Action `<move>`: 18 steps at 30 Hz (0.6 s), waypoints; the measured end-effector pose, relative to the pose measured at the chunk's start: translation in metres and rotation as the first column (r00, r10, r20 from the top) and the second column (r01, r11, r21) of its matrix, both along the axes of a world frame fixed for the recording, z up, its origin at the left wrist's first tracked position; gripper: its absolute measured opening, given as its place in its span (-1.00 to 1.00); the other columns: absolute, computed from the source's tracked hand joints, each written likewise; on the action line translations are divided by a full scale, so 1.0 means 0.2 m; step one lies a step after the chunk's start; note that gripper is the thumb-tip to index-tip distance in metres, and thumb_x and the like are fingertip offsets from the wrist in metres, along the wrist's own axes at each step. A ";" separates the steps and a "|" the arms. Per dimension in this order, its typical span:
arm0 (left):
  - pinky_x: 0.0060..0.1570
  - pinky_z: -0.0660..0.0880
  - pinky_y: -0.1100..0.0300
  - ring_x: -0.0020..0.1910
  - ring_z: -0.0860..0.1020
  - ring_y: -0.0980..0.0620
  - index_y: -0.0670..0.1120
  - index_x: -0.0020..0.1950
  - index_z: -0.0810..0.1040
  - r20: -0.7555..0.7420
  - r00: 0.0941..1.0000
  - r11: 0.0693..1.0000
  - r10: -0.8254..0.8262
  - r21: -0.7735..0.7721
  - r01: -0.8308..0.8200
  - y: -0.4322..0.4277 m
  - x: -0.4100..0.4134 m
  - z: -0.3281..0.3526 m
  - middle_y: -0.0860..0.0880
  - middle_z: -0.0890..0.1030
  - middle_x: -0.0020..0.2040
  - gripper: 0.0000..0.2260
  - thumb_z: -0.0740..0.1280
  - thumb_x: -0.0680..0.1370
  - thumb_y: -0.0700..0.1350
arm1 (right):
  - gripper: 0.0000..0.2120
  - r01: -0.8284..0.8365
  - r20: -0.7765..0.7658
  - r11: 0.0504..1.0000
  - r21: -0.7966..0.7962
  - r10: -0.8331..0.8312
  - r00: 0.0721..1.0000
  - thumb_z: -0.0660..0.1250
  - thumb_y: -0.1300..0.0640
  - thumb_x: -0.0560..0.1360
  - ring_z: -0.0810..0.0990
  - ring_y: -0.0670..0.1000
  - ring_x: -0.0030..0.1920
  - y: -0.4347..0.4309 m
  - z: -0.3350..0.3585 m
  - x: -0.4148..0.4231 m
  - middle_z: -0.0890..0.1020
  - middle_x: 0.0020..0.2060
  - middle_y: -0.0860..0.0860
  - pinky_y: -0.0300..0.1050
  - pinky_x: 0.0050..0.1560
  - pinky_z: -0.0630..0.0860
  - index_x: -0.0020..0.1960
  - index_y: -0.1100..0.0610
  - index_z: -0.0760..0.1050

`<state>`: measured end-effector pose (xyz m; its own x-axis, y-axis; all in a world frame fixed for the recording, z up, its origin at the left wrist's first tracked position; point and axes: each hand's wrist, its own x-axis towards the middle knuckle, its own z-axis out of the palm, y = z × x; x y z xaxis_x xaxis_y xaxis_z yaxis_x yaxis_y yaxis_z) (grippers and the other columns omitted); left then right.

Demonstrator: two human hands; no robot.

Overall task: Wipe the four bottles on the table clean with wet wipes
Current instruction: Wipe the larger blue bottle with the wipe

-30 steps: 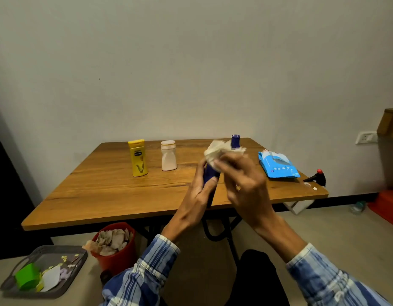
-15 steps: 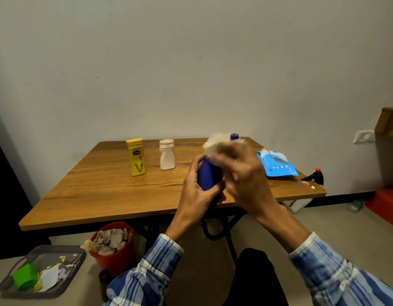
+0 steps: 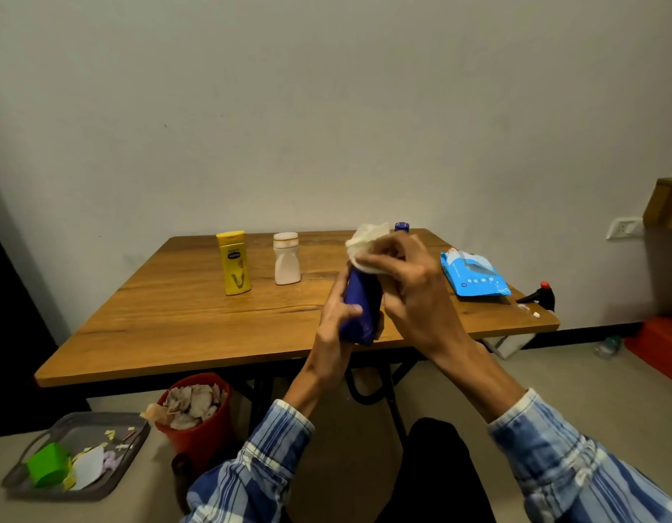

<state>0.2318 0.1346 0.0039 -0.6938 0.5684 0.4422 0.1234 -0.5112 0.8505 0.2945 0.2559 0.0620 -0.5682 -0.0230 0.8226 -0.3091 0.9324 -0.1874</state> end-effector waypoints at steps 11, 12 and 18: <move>-0.18 0.60 0.09 -0.08 0.63 -0.07 -0.09 0.48 0.39 0.246 0.968 0.996 -0.056 0.081 0.037 0.01 -0.01 0.04 -0.17 0.66 0.10 -0.43 -0.09 0.67 0.23 | -0.67 -0.029 -0.071 0.983 -0.183 0.016 0.997 0.39 0.39 0.47 0.53 0.04 0.16 0.03 -0.01 -0.03 0.53 0.16 0.09 0.02 0.01 0.63 0.21 0.21 0.62; -0.18 0.61 0.10 -0.07 0.64 -0.06 -0.11 0.48 0.38 0.249 0.967 0.996 -0.054 0.088 0.032 0.02 -0.01 0.04 -0.17 0.65 0.10 -0.44 -0.08 0.68 0.21 | -0.67 -0.016 -0.063 0.985 -0.171 0.005 0.998 0.40 0.38 0.47 0.52 0.04 0.17 0.02 -0.01 -0.03 0.53 0.17 0.09 0.02 0.03 0.63 0.23 0.22 0.61; -0.09 0.65 0.13 -0.04 0.69 -0.03 -0.13 0.08 0.71 0.388 0.918 0.990 -0.079 0.140 0.026 -0.02 -0.04 0.05 -0.17 0.70 -0.02 -0.48 0.05 0.70 0.15 | -0.72 -0.147 0.078 0.953 0.263 0.131 0.988 0.37 0.33 0.49 0.53 0.08 0.22 -0.09 -0.17 0.08 0.57 0.17 0.13 -0.05 0.26 0.53 0.20 0.23 0.62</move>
<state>0.2245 0.1309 0.0138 -0.7973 0.5648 0.2129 -0.2361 -0.6164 0.7512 0.3098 0.2382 0.0274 -0.5913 -0.3197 0.7404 -0.4352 0.8994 0.0408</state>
